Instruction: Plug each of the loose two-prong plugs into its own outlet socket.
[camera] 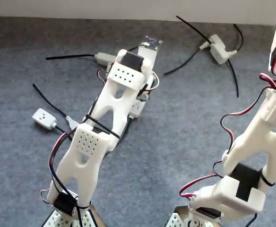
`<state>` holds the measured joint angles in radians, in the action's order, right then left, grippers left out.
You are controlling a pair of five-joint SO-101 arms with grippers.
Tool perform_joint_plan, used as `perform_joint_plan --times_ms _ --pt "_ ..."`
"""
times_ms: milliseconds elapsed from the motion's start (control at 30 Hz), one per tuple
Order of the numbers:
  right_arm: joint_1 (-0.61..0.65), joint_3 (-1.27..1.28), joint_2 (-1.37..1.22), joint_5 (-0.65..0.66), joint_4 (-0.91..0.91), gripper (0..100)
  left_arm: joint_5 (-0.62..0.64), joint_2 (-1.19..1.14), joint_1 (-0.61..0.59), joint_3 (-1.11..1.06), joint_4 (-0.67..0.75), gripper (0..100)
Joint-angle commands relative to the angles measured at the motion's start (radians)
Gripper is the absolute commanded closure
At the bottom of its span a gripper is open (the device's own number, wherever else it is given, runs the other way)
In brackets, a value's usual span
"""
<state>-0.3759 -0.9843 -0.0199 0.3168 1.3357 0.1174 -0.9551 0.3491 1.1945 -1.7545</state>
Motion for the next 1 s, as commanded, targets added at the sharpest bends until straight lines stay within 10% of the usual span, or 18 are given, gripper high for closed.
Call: perform_joint_plan --times_ms 0,967 --pt "0.01 -0.007 0.044 0.014 -0.022 99.1 0.006 -0.007 -0.012 0.01 0.009 99" --pt "0.008 -0.007 0.044 0.014 -0.022 99.1 0.005 -0.185 -0.039 0.036 0.048 97"
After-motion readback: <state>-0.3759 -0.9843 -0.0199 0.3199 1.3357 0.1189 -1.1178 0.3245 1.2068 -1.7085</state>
